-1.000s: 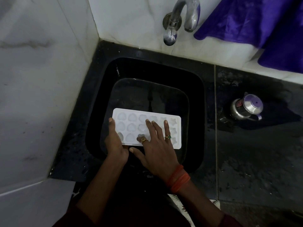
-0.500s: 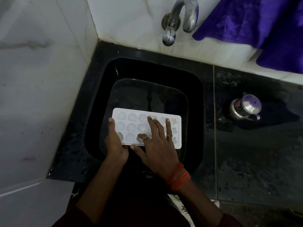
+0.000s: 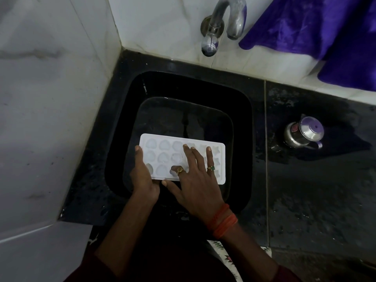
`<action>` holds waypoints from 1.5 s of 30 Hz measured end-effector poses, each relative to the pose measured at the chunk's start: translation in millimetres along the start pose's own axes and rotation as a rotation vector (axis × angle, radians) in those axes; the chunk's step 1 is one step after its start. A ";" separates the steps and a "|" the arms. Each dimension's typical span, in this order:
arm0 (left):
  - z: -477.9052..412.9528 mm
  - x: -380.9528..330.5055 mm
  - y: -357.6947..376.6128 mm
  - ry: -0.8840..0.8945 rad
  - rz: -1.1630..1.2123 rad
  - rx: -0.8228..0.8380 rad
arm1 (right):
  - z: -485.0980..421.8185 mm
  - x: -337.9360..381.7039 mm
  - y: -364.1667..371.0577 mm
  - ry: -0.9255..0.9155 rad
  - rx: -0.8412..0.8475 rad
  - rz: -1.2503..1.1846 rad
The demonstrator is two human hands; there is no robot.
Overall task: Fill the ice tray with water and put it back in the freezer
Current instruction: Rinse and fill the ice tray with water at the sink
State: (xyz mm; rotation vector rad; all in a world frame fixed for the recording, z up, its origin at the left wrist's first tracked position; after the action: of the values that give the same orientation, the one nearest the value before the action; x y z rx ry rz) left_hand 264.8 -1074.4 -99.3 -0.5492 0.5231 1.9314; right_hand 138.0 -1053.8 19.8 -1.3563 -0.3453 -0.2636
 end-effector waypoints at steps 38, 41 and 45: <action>1.1 -1.8 1.2 -0.009 -0.001 0.021 | -3.3 2.0 -2.1 -0.013 0.046 0.028; 1.1 -2.3 0.6 -0.003 0.002 0.017 | -2.2 0.5 -2.4 -0.013 0.024 0.018; 1.2 -1.1 0.4 -0.010 0.007 0.014 | -0.6 2.3 0.5 -0.013 0.032 0.026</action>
State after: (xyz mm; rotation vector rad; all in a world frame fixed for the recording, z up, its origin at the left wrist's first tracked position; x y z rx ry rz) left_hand 264.6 -1074.6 -97.7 -0.5287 0.5322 1.9346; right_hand 140.4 -1054.2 20.1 -1.3306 -0.3412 -0.2273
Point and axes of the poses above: each hand's wrist, its own z-axis away from the middle knuckle, its own y-axis out of the palm, x = y × z, the point moved 9 cm from there along -z, towards the middle knuckle, and after that the axes turned 15 degrees about -z, right-handed, at the moved point
